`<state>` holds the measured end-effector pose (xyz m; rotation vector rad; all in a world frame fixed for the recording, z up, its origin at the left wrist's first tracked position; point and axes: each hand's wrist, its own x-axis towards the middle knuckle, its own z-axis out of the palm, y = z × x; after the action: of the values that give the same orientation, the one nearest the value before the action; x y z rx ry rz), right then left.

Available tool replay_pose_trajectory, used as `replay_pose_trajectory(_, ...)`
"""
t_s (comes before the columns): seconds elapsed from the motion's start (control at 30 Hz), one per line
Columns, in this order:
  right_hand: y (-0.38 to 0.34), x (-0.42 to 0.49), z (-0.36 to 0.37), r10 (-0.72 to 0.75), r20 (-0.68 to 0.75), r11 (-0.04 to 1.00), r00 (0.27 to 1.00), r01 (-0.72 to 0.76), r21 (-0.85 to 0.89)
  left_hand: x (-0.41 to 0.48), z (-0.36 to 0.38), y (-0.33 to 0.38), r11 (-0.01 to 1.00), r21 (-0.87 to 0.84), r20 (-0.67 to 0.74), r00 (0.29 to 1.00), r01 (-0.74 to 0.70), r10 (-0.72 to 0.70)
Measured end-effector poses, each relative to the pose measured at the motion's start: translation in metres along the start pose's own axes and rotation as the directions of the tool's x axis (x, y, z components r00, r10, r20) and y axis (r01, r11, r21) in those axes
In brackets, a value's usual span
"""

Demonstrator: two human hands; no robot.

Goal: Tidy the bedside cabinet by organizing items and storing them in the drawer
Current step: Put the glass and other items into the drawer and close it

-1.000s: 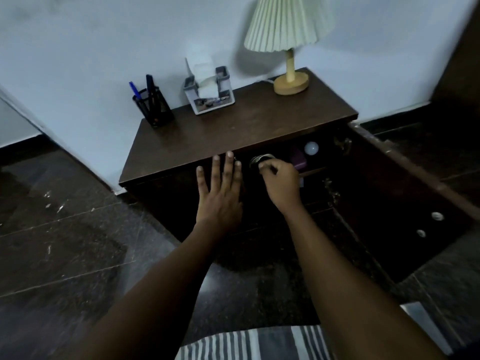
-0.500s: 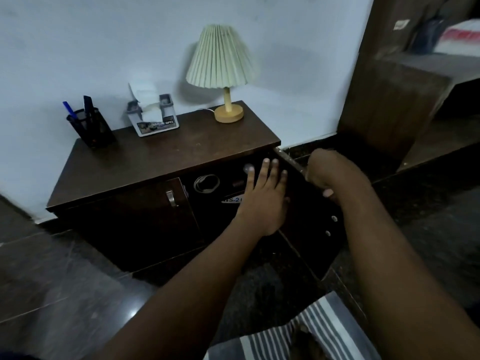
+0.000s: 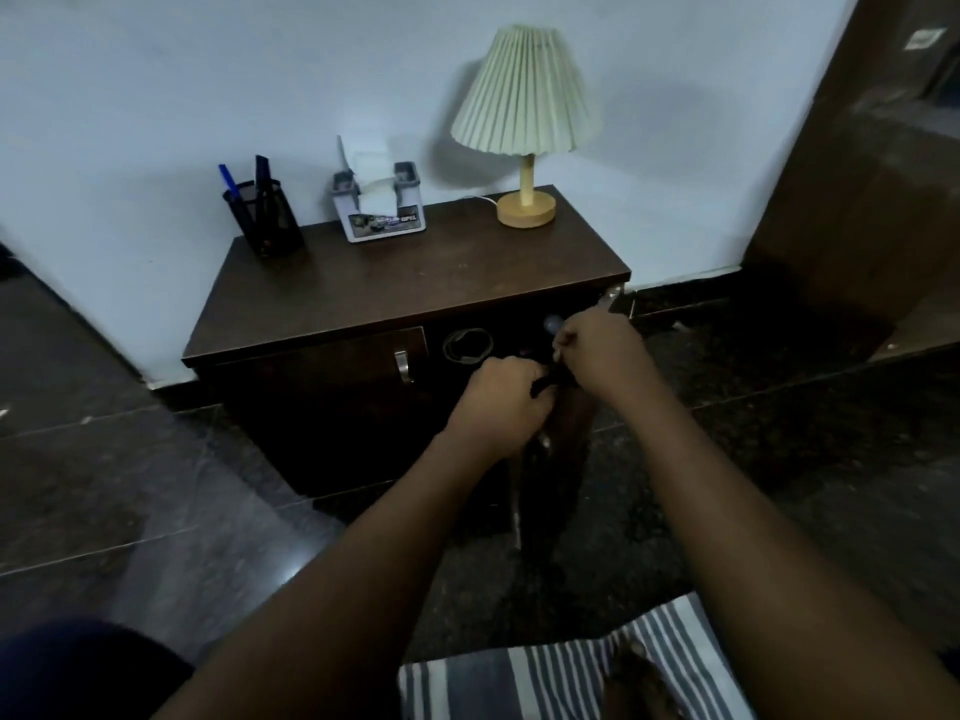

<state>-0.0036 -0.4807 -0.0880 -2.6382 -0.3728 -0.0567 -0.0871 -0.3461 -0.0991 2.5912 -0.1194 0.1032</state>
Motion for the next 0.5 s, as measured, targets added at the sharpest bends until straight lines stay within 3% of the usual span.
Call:
replay_pose_trajectory(0.07,-0.005,-0.006,0.023,0.018,-0.166,0.988,0.986,0.008,0.153,0.002,-0.013,-0.015,0.966,0.260,-0.016,1.000,0.002,0.002)
replay_pose_trajectory(0.13,-0.010,-0.012,0.047,-0.046,-0.236,0.980,0.971,0.090,0.180,0.001,-0.024,-0.033,0.906,0.423,-0.071,0.997,0.007,0.025)
replay_pose_trajectory(0.23,-0.008,-0.010,0.072,-0.188,-0.189,0.978,0.964,0.202,0.059,0.005,-0.027,-0.062,0.800,0.595,-0.109,0.980,-0.070,0.167)
replay_pose_trajectory(0.33,-0.003,-0.005,0.090,-0.269,-0.100,0.958,0.958,0.255,-0.127,0.009,-0.020,-0.085,0.718,0.692,-0.068,0.983,-0.077,0.171)
replay_pose_trajectory(0.5,-0.002,0.006,0.108,-0.284,-0.066,0.948,0.956,0.270,-0.169,0.016,-0.003,-0.107,0.635,0.772,-0.126,0.987,0.032,0.103)
